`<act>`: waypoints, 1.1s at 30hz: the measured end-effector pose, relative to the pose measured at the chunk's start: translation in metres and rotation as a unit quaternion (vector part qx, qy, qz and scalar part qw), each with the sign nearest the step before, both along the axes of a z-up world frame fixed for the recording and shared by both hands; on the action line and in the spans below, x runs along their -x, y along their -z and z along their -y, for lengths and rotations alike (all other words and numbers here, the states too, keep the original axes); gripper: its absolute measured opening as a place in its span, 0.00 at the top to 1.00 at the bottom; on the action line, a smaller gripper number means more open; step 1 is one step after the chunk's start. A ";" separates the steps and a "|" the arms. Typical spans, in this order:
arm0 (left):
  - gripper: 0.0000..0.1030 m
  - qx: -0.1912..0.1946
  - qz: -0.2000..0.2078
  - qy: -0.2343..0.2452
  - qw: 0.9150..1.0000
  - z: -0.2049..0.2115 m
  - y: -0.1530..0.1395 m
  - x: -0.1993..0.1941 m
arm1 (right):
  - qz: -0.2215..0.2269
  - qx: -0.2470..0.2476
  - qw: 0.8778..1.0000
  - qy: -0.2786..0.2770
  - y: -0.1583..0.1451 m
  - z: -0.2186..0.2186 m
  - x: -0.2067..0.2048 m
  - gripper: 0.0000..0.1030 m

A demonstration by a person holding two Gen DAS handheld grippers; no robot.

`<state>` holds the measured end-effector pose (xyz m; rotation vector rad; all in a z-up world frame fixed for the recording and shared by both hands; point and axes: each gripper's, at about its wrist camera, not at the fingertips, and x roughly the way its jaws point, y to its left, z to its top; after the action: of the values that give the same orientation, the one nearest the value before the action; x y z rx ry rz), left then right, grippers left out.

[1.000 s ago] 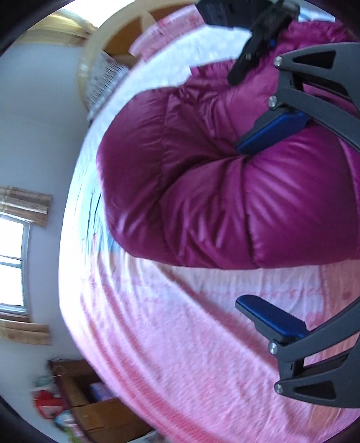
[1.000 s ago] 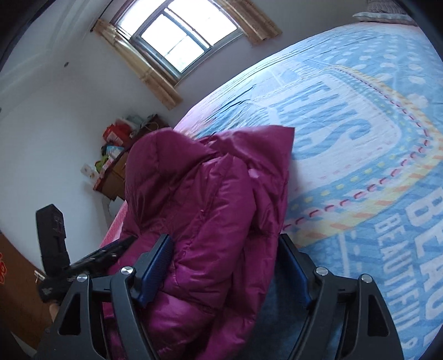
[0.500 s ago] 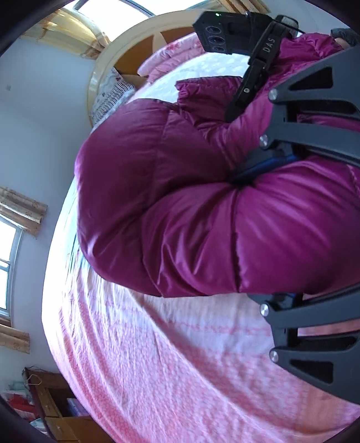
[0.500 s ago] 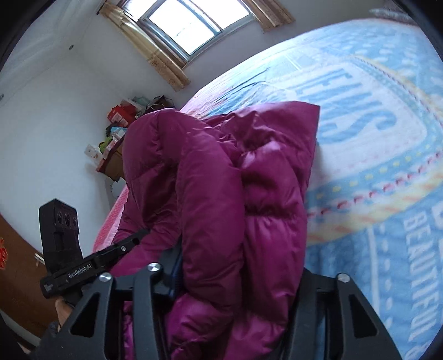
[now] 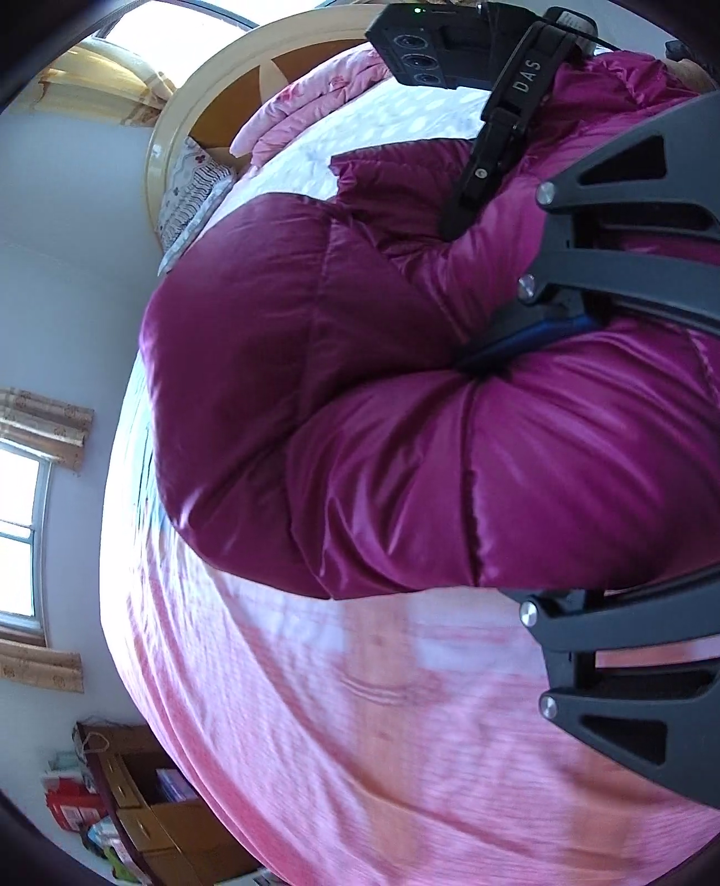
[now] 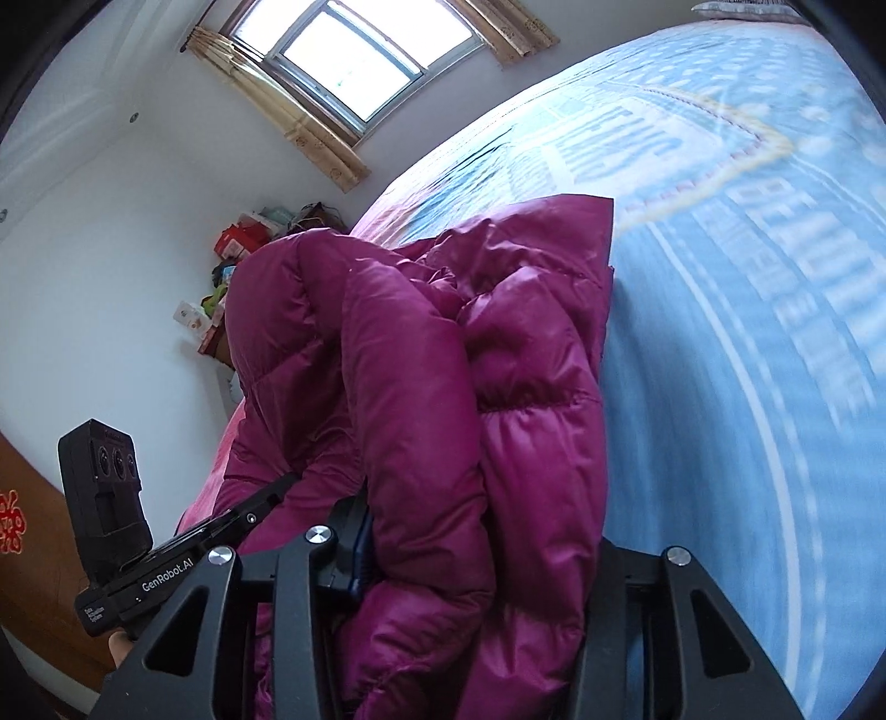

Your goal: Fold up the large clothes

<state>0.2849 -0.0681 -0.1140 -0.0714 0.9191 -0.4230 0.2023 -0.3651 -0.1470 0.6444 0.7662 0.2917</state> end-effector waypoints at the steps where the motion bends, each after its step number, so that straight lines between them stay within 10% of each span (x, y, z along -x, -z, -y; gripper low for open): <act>1: 0.41 -0.001 0.002 -0.003 1.000 0.000 0.000 0.003 | 0.001 0.000 1.000 -0.003 0.001 0.000 0.007 0.57; 21: 0.44 0.015 0.016 0.007 1.000 -0.016 -0.002 0.073 | 0.006 0.025 1.000 0.001 -0.010 -0.040 0.079 0.58; 33: 0.56 0.013 0.041 -0.023 0.999 -0.059 -0.017 0.099 | -0.003 -0.076 0.995 -0.066 -0.013 -0.068 0.045 0.58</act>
<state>0.1858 -0.0087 -0.0971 -0.0983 0.8298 -0.3934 0.1577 -0.2967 -0.1340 0.7388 0.7985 0.4729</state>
